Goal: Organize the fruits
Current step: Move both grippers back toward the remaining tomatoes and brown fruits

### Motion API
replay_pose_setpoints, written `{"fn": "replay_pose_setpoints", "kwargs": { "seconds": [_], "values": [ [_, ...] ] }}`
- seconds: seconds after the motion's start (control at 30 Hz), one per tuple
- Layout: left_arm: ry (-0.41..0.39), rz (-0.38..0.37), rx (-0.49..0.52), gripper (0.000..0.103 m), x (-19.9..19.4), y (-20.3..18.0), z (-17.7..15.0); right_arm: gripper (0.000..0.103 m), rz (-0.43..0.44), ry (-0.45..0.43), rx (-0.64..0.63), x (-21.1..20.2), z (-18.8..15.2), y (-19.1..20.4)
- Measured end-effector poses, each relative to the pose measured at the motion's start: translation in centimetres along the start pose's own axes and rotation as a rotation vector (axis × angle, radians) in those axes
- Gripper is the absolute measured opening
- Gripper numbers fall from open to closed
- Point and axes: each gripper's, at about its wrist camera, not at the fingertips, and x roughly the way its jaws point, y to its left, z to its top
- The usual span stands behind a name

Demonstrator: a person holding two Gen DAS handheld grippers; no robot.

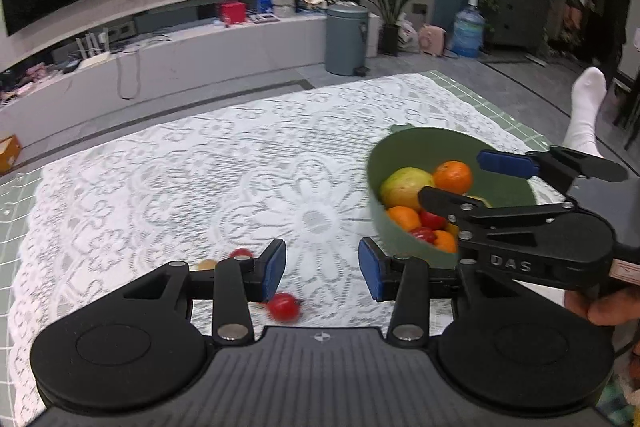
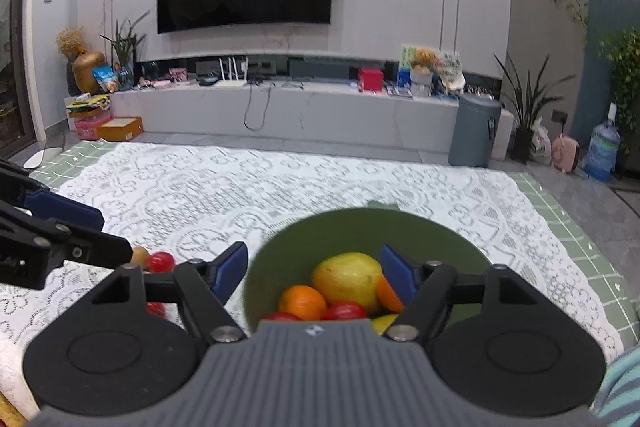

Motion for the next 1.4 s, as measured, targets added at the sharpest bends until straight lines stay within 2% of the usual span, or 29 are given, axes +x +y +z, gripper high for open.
{"fn": "replay_pose_setpoints", "kwargs": {
  "seconds": [0.2,0.4,0.7,1.07,1.3,1.4],
  "values": [
    [-0.032,0.036,-0.026,0.05,-0.9,1.8,-1.9,0.075,0.031,-0.043,-0.047,-0.6,-0.4,2.7],
    [-0.045,0.054,-0.044,0.051,-1.3,3.5,-3.5,0.076,0.084,-0.04,-0.122,-0.8,-1.3,5.7],
    [-0.022,0.052,-0.093,0.051,-0.1,5.9,-5.2,0.076,0.145,0.028,-0.182,0.4,-2.8,9.1],
    [-0.002,0.015,-0.141,0.051,1.6,7.8,-6.4,0.076,0.154,0.096,-0.222,2.5,-3.9,10.8],
    [0.016,-0.006,-0.163,0.051,3.1,8.5,-7.0,0.069,0.15,0.143,-0.229,4.0,-4.4,11.3],
    [0.017,-0.037,-0.178,0.051,3.7,8.6,-7.0,0.065,0.153,0.158,-0.232,4.6,-4.6,11.6]
  ]
}}
